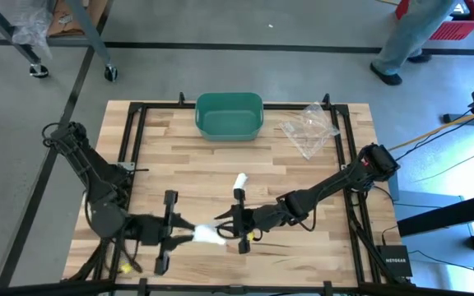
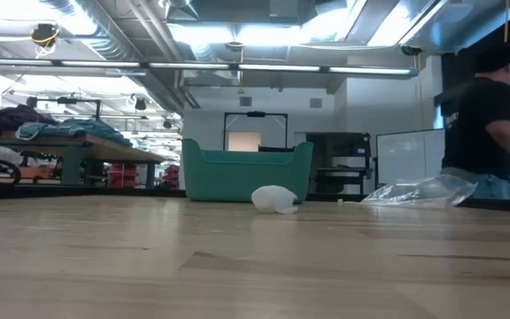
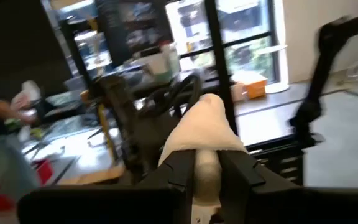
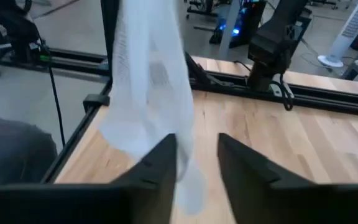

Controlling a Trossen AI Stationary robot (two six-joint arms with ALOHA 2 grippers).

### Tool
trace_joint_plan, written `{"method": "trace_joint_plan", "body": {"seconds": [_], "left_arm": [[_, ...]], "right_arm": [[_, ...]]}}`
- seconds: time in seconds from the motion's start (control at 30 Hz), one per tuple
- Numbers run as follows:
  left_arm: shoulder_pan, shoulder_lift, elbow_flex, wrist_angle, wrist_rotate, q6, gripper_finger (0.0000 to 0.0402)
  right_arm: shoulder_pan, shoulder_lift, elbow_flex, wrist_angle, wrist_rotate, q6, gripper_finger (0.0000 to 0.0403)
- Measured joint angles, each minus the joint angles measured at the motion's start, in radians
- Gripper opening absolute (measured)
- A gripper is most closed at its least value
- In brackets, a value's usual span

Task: Roll bandage
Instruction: Roll the bottom white bandage

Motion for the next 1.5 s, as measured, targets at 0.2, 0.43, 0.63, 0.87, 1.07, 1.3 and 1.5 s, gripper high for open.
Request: {"method": "trace_joint_plan", "body": {"seconds": [0.2, 0.43, 0.63, 0.87, 1.07, 1.3, 1.5], "left_arm": [[0.004, 0.000, 0.000, -0.011, -0.048, -0.008, 0.0040], [0.006, 0.000, 0.000, -0.011, -0.055, -0.009, 0.0040], [0.010, 0.000, 0.000, -0.011, -0.054, -0.013, 0.0040], [0.010, 0.000, 0.001, -0.021, -0.053, -0.016, 0.0040], [0.010, 0.000, 0.001, -0.028, -0.053, -0.016, 0.0040], [0.017, 0.000, 0.001, -0.027, -0.053, -0.022, 0.0040], [0.017, 0.000, 0.001, -0.028, -0.053, -0.027, 0.0040]], "right_arm": [[0.001, -0.139, 0.000, -0.220, -0.016, 0.013, 0.0205], [0.013, -0.208, -0.002, -0.326, -0.071, 0.104, 0.0258], [0.014, -0.080, -0.040, -0.087, -0.051, 0.023, 0.0259], [-0.014, 0.022, -0.039, 0.122, -0.121, 0.014, 0.0257], [-0.027, 0.016, -0.040, 0.116, -0.238, 0.042, 0.0257], [-0.031, 0.013, -0.038, 0.206, -0.243, 0.105, 0.0257], [-0.035, 0.057, -0.039, 0.204, -0.182, 0.089, 0.0244]]}}
